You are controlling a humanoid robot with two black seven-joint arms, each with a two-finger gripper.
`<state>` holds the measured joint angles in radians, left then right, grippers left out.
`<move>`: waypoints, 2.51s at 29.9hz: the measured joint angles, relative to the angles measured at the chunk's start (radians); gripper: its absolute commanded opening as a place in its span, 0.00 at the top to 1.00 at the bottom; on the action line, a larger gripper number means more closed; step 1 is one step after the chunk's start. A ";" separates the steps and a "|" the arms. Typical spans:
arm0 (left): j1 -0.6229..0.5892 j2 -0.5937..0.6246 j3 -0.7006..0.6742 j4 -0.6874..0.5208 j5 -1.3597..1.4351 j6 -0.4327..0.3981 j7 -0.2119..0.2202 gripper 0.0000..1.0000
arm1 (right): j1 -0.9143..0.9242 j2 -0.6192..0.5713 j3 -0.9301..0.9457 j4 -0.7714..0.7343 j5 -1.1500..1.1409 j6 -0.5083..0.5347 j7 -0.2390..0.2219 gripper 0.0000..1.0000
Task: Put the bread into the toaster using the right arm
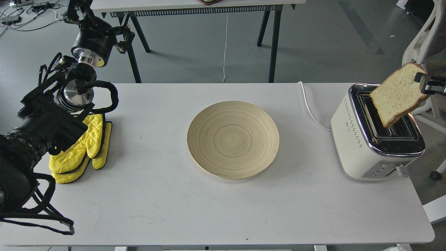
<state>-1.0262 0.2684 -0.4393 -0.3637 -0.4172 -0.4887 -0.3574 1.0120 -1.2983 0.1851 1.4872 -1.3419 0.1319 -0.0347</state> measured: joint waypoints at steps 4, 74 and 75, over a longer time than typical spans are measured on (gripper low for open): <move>0.000 0.000 0.001 0.000 0.000 0.000 0.000 0.00 | -0.006 0.011 -0.013 -0.003 0.001 -0.005 -0.005 0.98; 0.000 0.001 -0.009 0.002 0.000 0.000 0.000 0.00 | -0.060 1.048 0.766 -0.992 1.319 0.311 0.280 0.00; 0.000 0.000 -0.009 0.002 0.000 0.000 0.000 0.00 | -0.060 1.056 0.771 -0.991 1.319 0.312 0.280 0.00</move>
<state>-1.0262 0.2686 -0.4480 -0.3620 -0.4173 -0.4887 -0.3574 0.9516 -0.2422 0.9564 0.4965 -0.0228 0.4435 0.2456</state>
